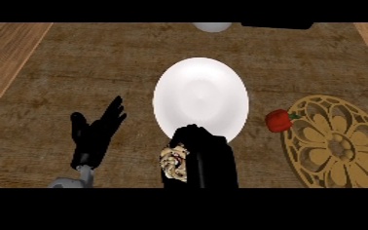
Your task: Pick the cupcake from the placemat and place it in the plate
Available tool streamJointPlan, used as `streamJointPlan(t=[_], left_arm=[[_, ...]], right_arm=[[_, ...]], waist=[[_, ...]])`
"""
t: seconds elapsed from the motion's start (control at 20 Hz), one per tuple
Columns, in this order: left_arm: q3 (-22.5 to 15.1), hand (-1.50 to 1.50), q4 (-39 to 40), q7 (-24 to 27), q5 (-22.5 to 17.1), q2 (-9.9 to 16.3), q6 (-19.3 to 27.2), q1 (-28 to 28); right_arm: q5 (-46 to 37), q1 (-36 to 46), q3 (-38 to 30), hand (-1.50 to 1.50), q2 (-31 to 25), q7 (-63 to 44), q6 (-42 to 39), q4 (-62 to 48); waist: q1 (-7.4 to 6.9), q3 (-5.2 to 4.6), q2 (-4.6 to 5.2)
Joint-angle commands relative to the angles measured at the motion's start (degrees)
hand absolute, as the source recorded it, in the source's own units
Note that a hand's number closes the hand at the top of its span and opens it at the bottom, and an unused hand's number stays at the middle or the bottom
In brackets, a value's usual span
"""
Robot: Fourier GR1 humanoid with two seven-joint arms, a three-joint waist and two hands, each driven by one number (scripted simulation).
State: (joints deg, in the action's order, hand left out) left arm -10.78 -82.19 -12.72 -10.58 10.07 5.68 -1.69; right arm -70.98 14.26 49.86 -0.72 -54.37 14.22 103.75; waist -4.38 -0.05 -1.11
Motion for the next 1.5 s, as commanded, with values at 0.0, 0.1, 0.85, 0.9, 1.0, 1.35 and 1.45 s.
streamJointPlan(t=[0.0,0.1,0.85,0.9,1.0,1.35,1.45], left_arm=[[0.4,0.0,0.8,-0.6,-0.1,-0.2,0.6,0.5],[0.7,0.0,1.4,-0.8,-0.2,-0.9,1.3,0.3],[2.2,0.0,-1.0,-1.1,-0.2,1.2,0.5,1.8],[2.2,0.0,0.3,0.5,-0.5,0.9,-0.3,2.5],[1.7,0.0,-0.2,1.0,0.2,-0.4,0.8,1.4],[1.0,0.0,-1.9,0.5,0.6,-0.3,0.2,3.0],[2.3,0.0,-1.3,-0.7,-0.3,0.2,-0.4,1.3]], right_arm=[[-5.4,3.3,5.3,1.5,0.7,-11.7,9.9,-1.1],[-8.3,4.1,6.8,1.5,0.7,-15.7,13.0,-2.0],[-20.4,7.1,-5.0,1.5,0.7,-20.9,31.5,-15.2],[-20.8,9.4,-4.1,1.5,0.7,-23.1,31.2,-16.6],[-18.3,11.2,-8.1,1.5,0.7,-20.7,33.3,-20.2],[-9.9,17.9,-18.3,1.5,0.7,-12.8,40.6,-32.0],[-6.9,19.0,-19.5,1.5,0.7,-9.1,44.4,-36.0]], waist=[[1.06,-0.08,0.36],[1.88,-0.1,0.53],[3.27,0.14,1.4],[2.57,0.07,1.48],[2.75,0.09,1.58],[2.42,0.12,1.65],[2.78,0.11,1.64]])
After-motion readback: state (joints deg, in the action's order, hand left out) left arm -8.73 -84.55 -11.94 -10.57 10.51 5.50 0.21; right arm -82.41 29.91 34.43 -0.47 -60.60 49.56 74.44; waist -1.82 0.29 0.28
